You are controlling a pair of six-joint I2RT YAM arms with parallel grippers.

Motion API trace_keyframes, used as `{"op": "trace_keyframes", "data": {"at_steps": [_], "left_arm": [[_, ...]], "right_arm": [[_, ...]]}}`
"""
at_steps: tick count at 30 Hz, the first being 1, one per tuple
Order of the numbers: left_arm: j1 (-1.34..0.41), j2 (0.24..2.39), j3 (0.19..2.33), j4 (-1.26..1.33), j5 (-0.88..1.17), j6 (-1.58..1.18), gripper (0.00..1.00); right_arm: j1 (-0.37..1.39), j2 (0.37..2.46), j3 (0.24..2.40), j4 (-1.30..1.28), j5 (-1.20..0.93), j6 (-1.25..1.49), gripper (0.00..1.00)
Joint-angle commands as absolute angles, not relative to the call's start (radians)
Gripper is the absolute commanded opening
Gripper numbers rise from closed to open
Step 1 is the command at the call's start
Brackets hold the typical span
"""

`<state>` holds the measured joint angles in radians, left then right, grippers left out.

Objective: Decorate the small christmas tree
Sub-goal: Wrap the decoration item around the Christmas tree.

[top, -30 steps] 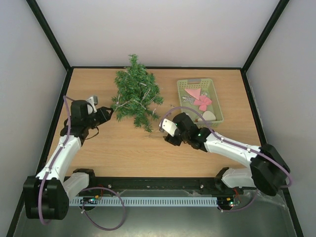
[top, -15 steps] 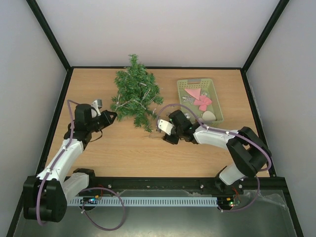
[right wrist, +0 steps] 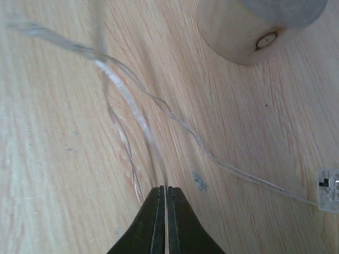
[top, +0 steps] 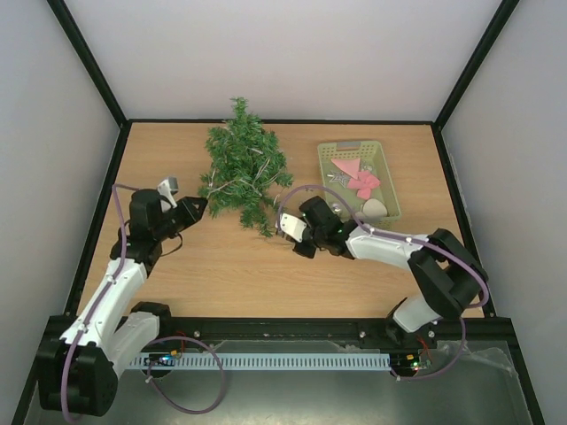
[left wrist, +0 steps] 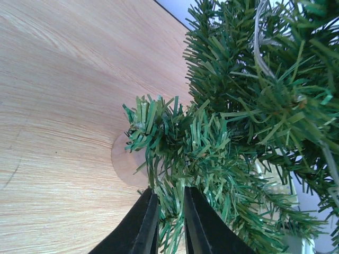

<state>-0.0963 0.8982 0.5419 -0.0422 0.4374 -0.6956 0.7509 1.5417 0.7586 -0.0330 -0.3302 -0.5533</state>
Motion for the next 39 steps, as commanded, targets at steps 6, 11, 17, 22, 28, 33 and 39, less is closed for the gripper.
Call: {"op": "trace_keyframes", "data": {"at_steps": [6,11,17,22,28,33,39], "left_arm": [[-0.1,0.832,0.532,-0.124,0.37,-0.739,0.21],[-0.1,0.817,0.529,-0.129,0.372,-0.743,0.22],[-0.1,0.796,0.537,-0.147,0.367,-0.732,0.28],[-0.1,0.785,0.542,-0.158,0.376,-0.728,0.29],[-0.1,0.773,0.543,-0.156,0.371,-0.729,0.31],[-0.098,0.773,0.55,-0.155,0.371,-0.727,0.32],[-0.098,0.767,0.558,-0.164,0.371,-0.724,0.32]], "right_arm": [[0.836,1.346,0.685,-0.017,-0.275,-0.467,0.02],[0.882,1.329,0.673,-0.018,-0.26,-0.299,0.02],[0.738,1.304,0.676,0.006,-0.183,-0.301,0.15],[0.611,1.334,0.772,-0.037,-0.211,-0.256,0.24],[0.599,1.53,0.997,-0.145,-0.028,-0.085,0.29],[0.587,1.765,1.234,-0.288,0.045,0.128,0.23],[0.58,1.892,1.342,-0.266,0.096,0.274,0.19]]}}
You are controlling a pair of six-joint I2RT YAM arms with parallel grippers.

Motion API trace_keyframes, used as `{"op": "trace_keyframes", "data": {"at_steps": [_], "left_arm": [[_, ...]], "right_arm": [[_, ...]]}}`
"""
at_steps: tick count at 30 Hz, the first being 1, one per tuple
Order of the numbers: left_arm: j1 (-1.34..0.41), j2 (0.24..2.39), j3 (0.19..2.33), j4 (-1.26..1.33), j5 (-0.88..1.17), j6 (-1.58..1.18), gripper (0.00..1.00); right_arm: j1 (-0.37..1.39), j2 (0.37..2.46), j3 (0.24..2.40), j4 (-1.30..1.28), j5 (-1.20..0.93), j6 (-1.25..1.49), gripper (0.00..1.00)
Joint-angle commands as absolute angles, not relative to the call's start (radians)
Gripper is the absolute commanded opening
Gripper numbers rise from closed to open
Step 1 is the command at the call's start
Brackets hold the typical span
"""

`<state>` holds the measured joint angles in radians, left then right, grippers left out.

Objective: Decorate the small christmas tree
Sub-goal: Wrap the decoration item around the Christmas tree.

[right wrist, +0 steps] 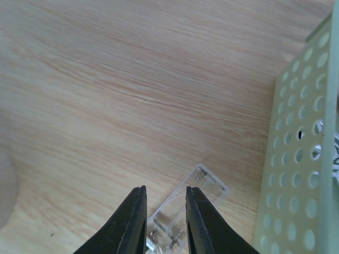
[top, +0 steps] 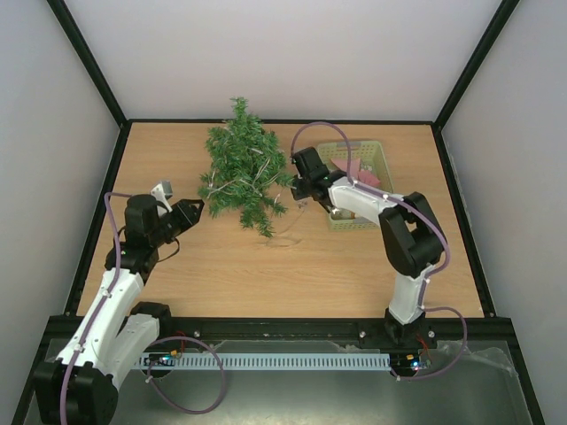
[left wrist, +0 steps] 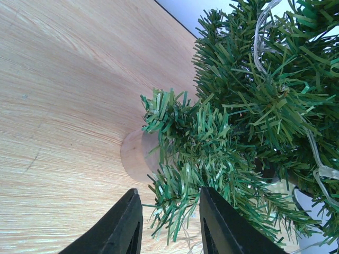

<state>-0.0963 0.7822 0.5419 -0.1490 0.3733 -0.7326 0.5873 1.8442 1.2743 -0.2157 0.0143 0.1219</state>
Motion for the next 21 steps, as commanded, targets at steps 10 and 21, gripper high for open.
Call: {"op": "trace_keyframes", "data": {"at_steps": [10,21], "left_arm": [[-0.098,0.755,0.566,-0.182,0.361,-0.709,0.32],[-0.098,0.746,0.572,-0.187,0.36,-0.694,0.32]], "right_arm": [[0.574,2.032,1.401,-0.282,0.178,0.393,0.19],[0.574,2.041,1.342,-0.28,0.132,0.455,0.21]]}}
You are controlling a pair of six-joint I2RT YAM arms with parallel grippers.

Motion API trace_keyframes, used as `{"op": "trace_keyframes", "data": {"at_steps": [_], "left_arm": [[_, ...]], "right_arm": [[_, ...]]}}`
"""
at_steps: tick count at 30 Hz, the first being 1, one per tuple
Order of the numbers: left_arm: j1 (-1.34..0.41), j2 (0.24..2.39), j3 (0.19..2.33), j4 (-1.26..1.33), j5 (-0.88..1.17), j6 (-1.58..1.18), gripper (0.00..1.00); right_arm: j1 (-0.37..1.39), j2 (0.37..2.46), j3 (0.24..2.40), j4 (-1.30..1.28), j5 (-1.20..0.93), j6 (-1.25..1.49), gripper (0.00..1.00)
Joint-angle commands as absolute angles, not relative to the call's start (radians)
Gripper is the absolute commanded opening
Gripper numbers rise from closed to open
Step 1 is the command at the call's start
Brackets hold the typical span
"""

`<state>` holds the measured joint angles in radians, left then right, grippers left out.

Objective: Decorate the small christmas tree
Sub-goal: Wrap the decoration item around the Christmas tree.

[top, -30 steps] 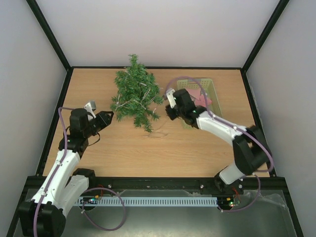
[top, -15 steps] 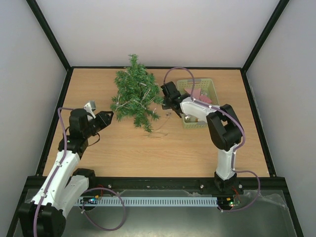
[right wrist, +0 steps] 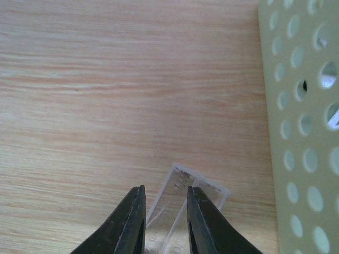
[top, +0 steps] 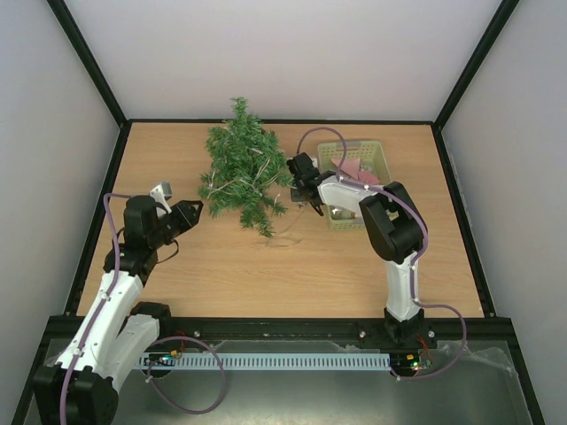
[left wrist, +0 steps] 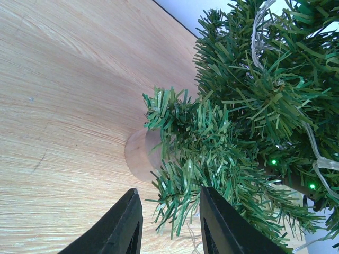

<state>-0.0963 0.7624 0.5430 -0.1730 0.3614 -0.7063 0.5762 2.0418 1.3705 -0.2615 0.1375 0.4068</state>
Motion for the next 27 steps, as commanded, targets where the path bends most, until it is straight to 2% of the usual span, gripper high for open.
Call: {"op": "trace_keyframes", "data": {"at_steps": [1,8,17,21,27], "left_arm": [[-0.098,0.745,0.571,-0.187,0.362,-0.695,0.32],[-0.098,0.741,0.579,-0.187,0.369,-0.694,0.32],[-0.098,0.736,0.583,-0.195,0.368,-0.693,0.33],[-0.098,0.732,0.583,-0.198,0.367,-0.69,0.33],[-0.098,0.713,0.596,-0.23,0.329,-0.687,0.33]], "right_arm": [[0.574,2.037,1.328,-0.272,0.124,0.46,0.2],[0.575,2.015,1.278,-0.244,0.084,0.471,0.19],[0.594,1.952,1.209,-0.248,0.066,0.445,0.09],[0.608,1.91,1.157,-0.234,0.052,0.425,0.02],[0.628,1.804,1.075,-0.201,0.048,0.431,0.02]]}}
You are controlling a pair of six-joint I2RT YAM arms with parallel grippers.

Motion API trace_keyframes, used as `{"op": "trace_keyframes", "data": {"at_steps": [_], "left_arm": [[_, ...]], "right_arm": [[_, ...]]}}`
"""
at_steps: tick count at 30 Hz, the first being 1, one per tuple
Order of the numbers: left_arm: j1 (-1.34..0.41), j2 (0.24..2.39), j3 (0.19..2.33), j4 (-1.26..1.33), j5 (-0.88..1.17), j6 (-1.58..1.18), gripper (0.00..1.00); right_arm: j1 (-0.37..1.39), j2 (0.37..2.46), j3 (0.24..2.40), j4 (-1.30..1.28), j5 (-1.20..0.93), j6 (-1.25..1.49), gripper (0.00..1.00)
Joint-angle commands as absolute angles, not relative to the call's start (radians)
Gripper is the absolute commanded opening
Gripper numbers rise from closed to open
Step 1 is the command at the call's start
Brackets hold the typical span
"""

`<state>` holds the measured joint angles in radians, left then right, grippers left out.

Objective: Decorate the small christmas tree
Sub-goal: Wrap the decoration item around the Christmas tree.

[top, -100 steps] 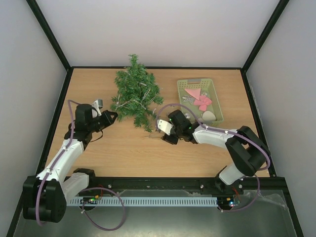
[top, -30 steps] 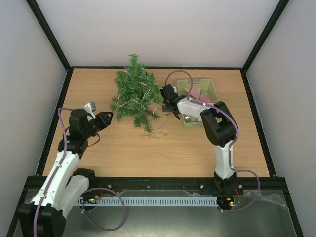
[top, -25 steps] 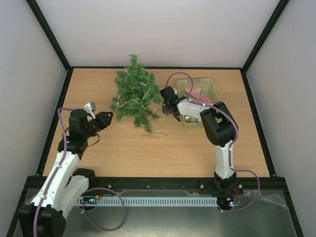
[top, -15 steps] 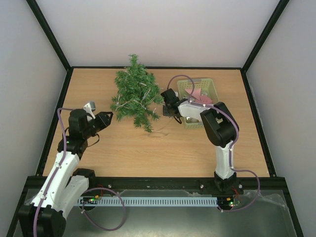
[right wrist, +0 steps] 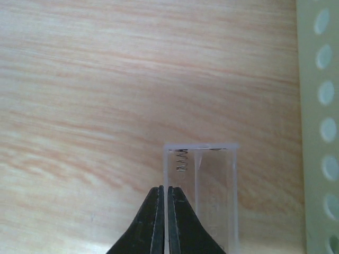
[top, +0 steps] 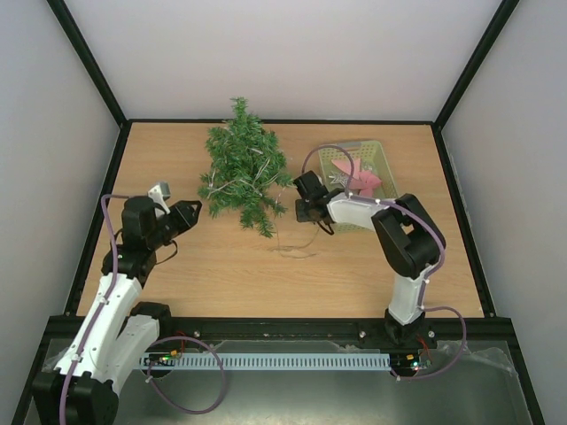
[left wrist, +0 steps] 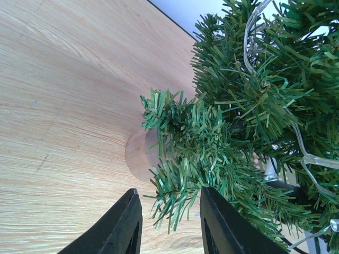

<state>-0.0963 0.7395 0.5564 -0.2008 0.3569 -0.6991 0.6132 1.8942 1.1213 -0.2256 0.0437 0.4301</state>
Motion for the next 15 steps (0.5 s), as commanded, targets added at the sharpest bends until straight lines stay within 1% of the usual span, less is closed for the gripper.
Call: {"op": "trace_keyframes", "data": {"at_steps": [1,6,9,15], "left_arm": [[-0.098,0.709,0.602,-0.239,0.322,-0.684,0.33],[-0.098,0.698,0.641,-0.27,0.305,-0.639,0.33],[-0.1,0.686,0.652,-0.241,0.38,-0.569,0.34],[-0.114,0.65,0.677,-0.221,0.459,-0.5,0.37]], "right_arm": [[0.63,1.781,1.061,-0.196,0.048,0.436,0.02],[0.648,1.643,0.995,-0.175,0.059,0.462,0.02],[0.655,1.56,0.966,-0.169,0.074,0.473,0.02],[0.685,1.355,0.894,-0.157,0.136,0.501,0.02]]}}
